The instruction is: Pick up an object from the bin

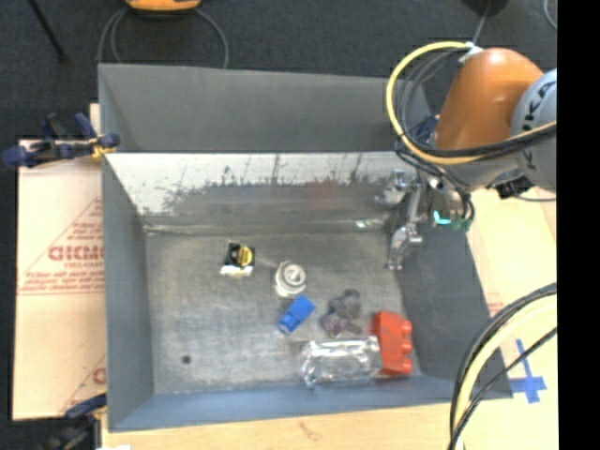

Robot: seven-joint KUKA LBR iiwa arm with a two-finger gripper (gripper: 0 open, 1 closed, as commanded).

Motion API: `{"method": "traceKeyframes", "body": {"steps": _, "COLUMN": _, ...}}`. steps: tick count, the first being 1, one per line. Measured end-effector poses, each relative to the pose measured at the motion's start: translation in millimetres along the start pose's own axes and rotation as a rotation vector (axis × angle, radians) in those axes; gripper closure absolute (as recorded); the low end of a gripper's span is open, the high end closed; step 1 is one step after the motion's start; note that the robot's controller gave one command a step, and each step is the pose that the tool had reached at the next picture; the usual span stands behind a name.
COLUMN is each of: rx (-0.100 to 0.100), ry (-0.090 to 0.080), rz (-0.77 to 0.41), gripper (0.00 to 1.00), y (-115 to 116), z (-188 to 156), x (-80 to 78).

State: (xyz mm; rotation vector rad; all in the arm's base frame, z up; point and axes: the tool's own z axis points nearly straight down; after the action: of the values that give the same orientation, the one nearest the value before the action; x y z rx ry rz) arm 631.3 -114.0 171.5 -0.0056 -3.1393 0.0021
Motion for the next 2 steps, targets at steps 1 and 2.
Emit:
{"method": "traceKeyframes", "body": {"steps": 1, "rx": -0.004, "ry": 0.004, "rz": -0.073, "gripper": 0.0, "y": 73.0, "z": 37.9, "x": 78.3}}
{"method": "traceKeyframes", "body": {"steps": 2, "rx": 0.0, "ry": -0.013, "rz": -0.284, "gripper": 0.0, "y": 76.2, "z": 62.0, "x": 80.8}}
